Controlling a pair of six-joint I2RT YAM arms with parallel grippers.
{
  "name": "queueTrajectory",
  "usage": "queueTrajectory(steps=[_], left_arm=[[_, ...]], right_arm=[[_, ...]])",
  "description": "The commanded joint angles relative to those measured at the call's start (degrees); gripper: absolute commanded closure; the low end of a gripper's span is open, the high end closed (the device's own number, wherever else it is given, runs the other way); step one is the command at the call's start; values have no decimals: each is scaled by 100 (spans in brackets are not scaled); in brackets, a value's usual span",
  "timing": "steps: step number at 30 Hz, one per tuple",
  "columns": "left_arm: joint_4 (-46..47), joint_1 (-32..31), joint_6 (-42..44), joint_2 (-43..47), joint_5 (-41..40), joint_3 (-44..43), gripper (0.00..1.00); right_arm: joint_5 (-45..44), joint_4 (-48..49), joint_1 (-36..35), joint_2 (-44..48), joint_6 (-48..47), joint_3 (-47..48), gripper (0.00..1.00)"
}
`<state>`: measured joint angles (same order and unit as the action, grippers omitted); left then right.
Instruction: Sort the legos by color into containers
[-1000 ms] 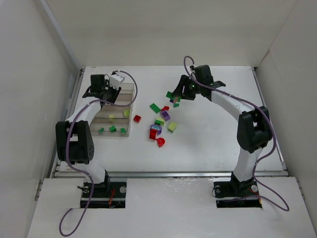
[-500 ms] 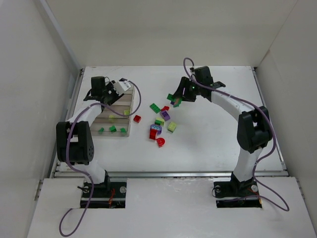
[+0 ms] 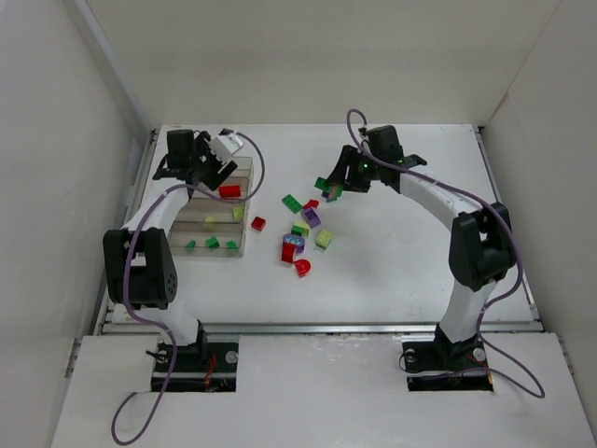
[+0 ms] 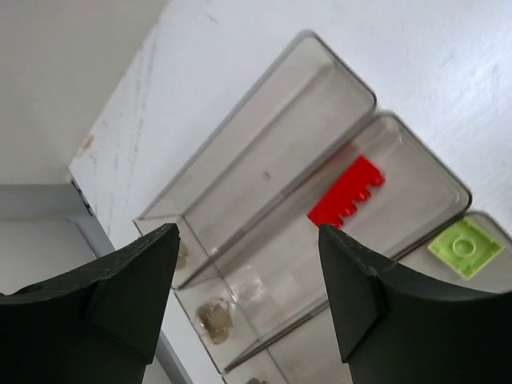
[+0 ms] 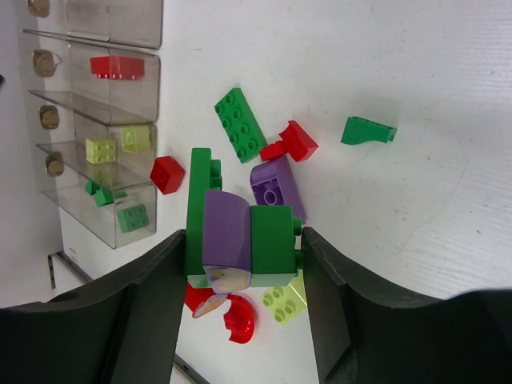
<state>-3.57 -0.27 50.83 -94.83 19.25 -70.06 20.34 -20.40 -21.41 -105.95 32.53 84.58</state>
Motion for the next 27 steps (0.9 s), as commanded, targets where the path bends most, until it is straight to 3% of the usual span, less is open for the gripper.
queueTrajectory(steps=[1,4,10,18,23,27], left_arm=[[-186,10,-723,350,588,-639,32],[-896,-60,-216,421,1378,-842,29],[-1840,-868,1358,755,2503,-729,20],[-1901,-2266,1966,466,2707,-780,20],[-1954,-2697,1966,211,2760,-886,30],[-2007,-2697,1966,87,2707,-886,39]], right_arm=[[233,318,-4,408,-98,15,100],[452,318,-4,409,-256,15,100],[936,318,-4,461,-484,-99,100],[1104,449,-188,584,-538,-205,100],[1157,510,-311,760,-599,-380,100],[1157,573,-311,866,-599,-538,100]])
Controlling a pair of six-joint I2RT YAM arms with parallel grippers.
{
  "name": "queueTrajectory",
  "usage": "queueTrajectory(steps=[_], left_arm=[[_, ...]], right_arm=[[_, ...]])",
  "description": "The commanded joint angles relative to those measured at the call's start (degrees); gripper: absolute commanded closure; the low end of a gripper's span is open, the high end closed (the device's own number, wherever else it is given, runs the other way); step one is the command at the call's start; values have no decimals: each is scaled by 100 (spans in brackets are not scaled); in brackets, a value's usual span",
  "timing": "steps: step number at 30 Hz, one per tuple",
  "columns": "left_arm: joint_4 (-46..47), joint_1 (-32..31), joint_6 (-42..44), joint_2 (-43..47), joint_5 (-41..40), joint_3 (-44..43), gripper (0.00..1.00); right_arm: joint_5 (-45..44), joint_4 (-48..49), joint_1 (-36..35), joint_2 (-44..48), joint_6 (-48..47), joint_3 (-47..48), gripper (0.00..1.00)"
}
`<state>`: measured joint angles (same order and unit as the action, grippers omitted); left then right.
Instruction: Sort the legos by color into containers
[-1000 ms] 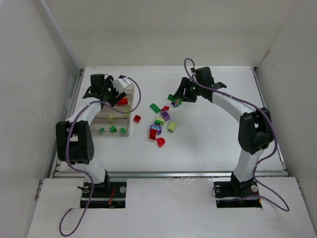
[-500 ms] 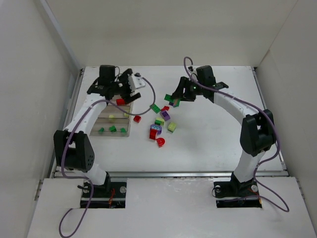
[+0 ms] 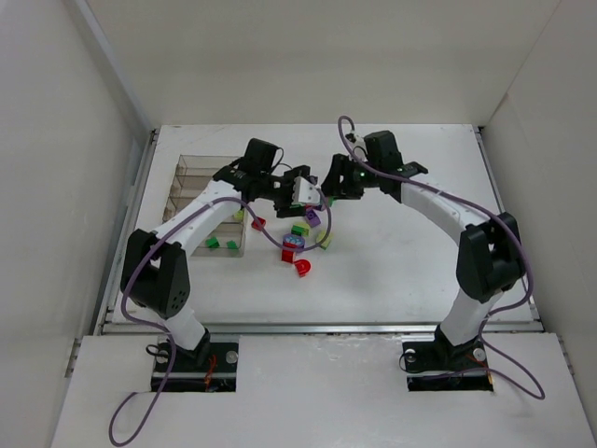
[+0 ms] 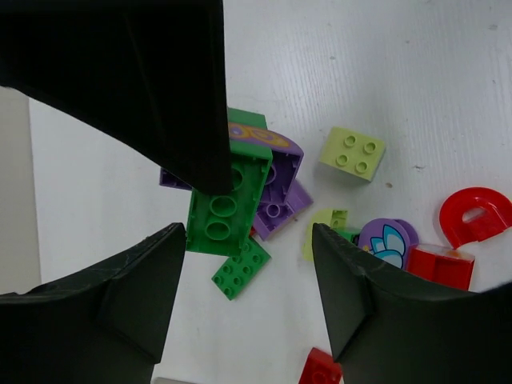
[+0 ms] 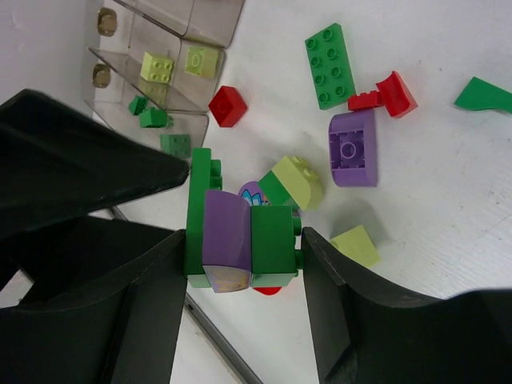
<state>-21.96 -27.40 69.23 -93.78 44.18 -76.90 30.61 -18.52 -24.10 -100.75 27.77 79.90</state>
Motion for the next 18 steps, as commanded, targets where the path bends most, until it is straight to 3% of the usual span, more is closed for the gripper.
queueTrajectory(steps=[1,17,18], left_arm=[[-169,15,178,-18,161,-202,40],[306,-38,-24,-71,-94,-141,42],[306,-38,-24,-71,-146,-88,45]], right_arm=[[129,385,-42,415,-123,-71,100],[129,446,-306,416,-228,-19,100],[129,446,-306,416,-228,-18,100]])
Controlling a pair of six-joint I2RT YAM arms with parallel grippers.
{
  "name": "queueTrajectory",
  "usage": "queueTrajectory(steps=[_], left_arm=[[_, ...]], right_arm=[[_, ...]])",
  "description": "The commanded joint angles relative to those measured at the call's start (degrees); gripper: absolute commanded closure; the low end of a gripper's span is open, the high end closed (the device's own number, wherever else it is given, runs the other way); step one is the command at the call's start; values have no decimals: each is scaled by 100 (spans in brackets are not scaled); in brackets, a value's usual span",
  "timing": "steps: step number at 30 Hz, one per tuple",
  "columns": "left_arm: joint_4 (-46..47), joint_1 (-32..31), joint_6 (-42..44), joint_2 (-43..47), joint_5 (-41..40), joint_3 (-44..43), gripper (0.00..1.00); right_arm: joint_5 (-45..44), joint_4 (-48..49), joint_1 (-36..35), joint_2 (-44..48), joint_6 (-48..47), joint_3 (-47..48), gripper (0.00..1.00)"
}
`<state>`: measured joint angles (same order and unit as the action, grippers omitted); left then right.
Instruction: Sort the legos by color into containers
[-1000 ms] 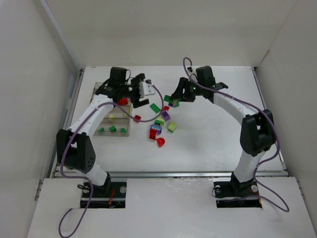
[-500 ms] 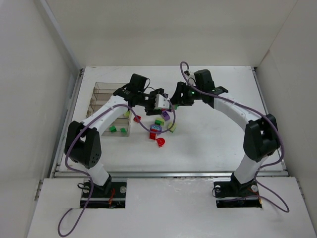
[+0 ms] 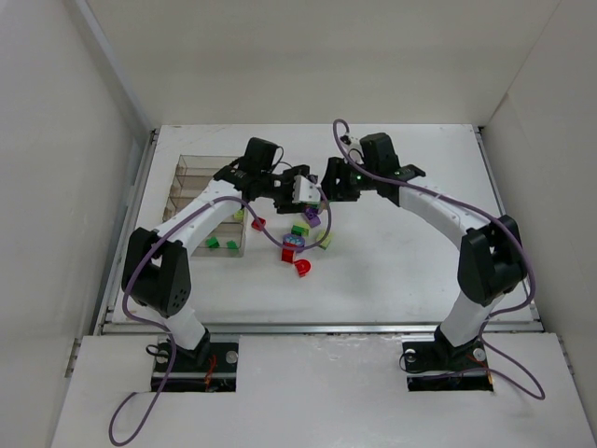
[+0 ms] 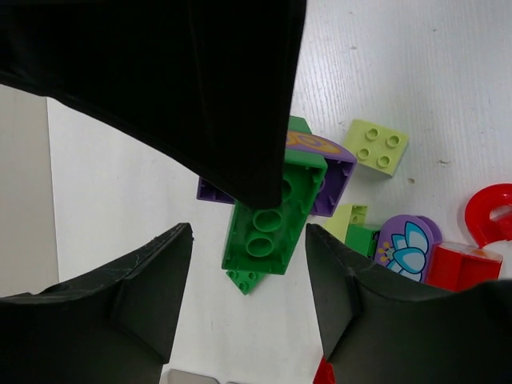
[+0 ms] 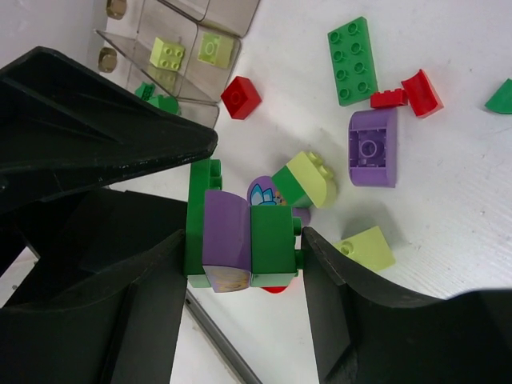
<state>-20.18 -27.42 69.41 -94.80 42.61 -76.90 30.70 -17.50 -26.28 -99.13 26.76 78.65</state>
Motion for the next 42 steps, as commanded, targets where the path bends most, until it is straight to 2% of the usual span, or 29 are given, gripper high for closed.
queueTrajectory(steps=[1,4,5,8,9,11,15,17,18,19,20,21,23,27,31,33,39,42], left_arm=[[129,-35,28,32,10,-88,47],[129,-35,91,32,-51,-35,55],[129,-35,91,32,-51,-35,67],[181,-35,-93,32,2,-35,85],[182,-35,-164,32,2,-35,94],[182,-35,-287,32,54,-88,100],[243,-35,-612,85,54,-88,100],[295,-35,-743,146,54,-36,100],[348,-35,-831,146,54,-35,100],[349,-35,-919,199,54,17,100],[349,-35,-998,199,54,18,100],[401,-35,-1173,199,54,18,100],[401,26,-1376,199,115,18,100],[401,184,-1816,199,248,18,100],[243,246,-2044,94,301,18,100],[243,299,-2229,42,301,-35,100],[305,360,-2546,41,555,-88,100],[305,360,-2598,41,555,-149,100]], right_arm=[[173,343,-88,254,-128,106,100],[226,343,-88,254,-128,159,100],[226,343,-88,254,-128,159,100],[279,343,-88,202,-128,159,100],[340,343,-88,201,-128,159,100],[340,343,-88,149,-128,159,100],[393,343,-88,149,-180,159,98],[454,343,-88,149,-180,159,82],[455,343,-88,96,-180,159,69],[507,343,-88,96,-180,159,46],[586,343,-88,96,-180,159,36],[586,396,-88,44,-180,159,29],[648,396,-88,43,-180,159,23],[709,474,-35,104,-180,107,22],[885,633,-35,236,-303,-8,12],[885,633,-35,236,-356,-60,12],[885,633,-35,236,-409,-122,28],[815,633,-35,175,-357,-122,41]])
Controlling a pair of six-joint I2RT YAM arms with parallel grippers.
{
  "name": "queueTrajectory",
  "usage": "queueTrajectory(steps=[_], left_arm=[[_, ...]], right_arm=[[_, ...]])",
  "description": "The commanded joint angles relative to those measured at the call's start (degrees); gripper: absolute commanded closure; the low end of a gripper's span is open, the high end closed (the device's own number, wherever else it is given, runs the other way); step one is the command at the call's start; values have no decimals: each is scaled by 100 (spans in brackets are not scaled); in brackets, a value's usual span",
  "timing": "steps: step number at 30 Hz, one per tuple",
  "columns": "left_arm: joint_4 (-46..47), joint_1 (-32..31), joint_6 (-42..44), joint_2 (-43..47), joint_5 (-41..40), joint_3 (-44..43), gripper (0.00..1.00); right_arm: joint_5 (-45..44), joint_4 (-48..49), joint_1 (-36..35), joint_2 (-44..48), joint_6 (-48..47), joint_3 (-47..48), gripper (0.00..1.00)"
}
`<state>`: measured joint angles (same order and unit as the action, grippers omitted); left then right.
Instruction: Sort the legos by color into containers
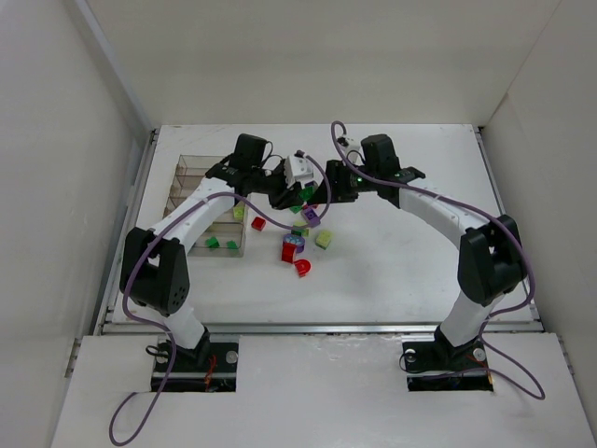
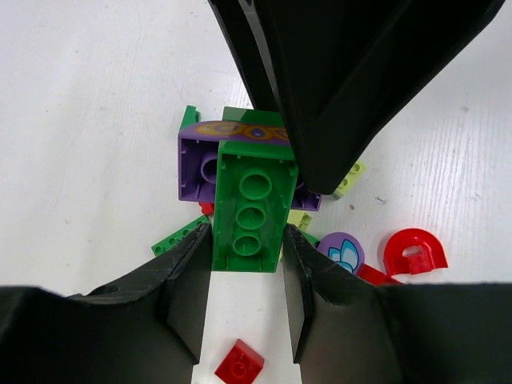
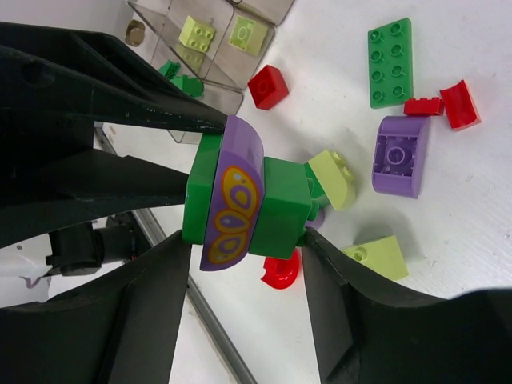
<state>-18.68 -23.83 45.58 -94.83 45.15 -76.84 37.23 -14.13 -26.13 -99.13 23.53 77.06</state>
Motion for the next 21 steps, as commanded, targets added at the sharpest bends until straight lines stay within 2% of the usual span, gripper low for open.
queueTrajectory(steps=[1,5,7,8,10,12,14,17,21], left_arm=[[93,2,-216,43,302,-156,100],[40,2,-216,43,355,-209,100],[40,2,-216,-9,355,-209,100],[40,2,-286,-10,355,-209,100],[40,2,-435,-10,355,-261,100],[119,2,-567,-10,302,-262,100],[171,2,-962,-10,250,-366,100],[417,238,-1812,-10,354,-428,100],[672,502,-2413,-10,644,-367,100]], right_arm=[[161,297,-50,97,-33,116,41],[232,297,-50,34,20,231,42],[232,297,-50,34,20,231,49],[293,297,-50,34,20,231,63],[241,297,-50,34,20,231,79],[241,297,-50,-18,73,231,93],[188,297,-50,-18,134,231,100],[4,236,2,-80,134,231,100],[-50,235,3,-80,187,99,100]])
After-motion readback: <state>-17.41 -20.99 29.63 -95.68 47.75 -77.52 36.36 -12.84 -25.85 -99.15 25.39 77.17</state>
